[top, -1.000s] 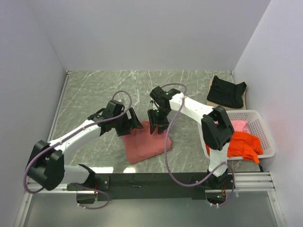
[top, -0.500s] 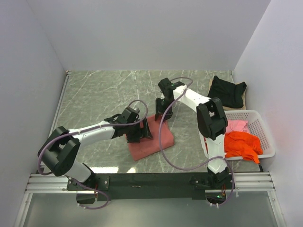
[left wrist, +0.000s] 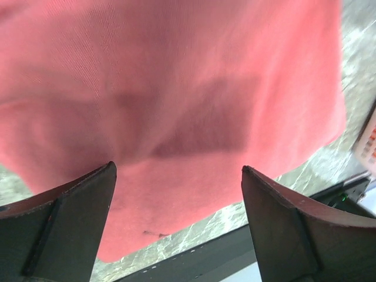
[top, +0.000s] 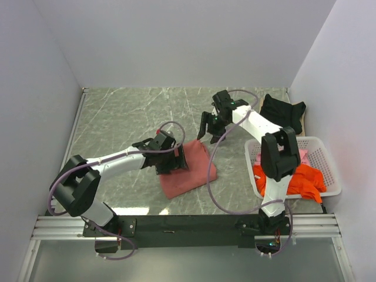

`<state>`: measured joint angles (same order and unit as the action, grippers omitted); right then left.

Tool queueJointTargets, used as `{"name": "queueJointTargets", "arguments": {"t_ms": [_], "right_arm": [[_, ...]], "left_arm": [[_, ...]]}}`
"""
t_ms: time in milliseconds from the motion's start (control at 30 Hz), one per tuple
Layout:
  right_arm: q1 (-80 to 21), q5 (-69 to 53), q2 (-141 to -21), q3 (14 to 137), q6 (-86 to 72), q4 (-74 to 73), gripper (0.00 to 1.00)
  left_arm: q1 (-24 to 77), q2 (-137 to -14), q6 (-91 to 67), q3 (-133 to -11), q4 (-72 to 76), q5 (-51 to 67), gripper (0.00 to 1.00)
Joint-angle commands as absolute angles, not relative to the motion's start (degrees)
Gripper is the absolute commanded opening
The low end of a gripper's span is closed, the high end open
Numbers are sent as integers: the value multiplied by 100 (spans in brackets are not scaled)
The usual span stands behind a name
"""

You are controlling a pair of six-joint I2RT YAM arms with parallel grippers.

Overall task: Fold and stack the t-shirts
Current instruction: Fold the tshirt, then neatly place the folded tshirt to the corner

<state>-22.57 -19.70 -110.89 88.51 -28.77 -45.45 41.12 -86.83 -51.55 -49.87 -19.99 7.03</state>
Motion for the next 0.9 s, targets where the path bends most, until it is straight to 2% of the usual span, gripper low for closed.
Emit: {"name": "queueJointTargets", "arguments": {"t_ms": [0,267,600,867], "right_arm": [[-2189,-2539,-10583,8141,-2444,-4080,74],[-1943,-3392,-10125,6611,-2250,-3103,75],[-1951,-3542,-10617,6460,-1995,-2743,75],[-2381,-3357,-10819,6126,-1995,-2426,79]], "left_arm": [[4113,-8385,-5132,-5414,-2460,141,93],[3903,-8613,-5247,-5134,-2646,184,92],[3841,-9087,-5221,-4615,-2312,351,90],[3832,-9387,-5194,-4439,-2030,545,88]]}}
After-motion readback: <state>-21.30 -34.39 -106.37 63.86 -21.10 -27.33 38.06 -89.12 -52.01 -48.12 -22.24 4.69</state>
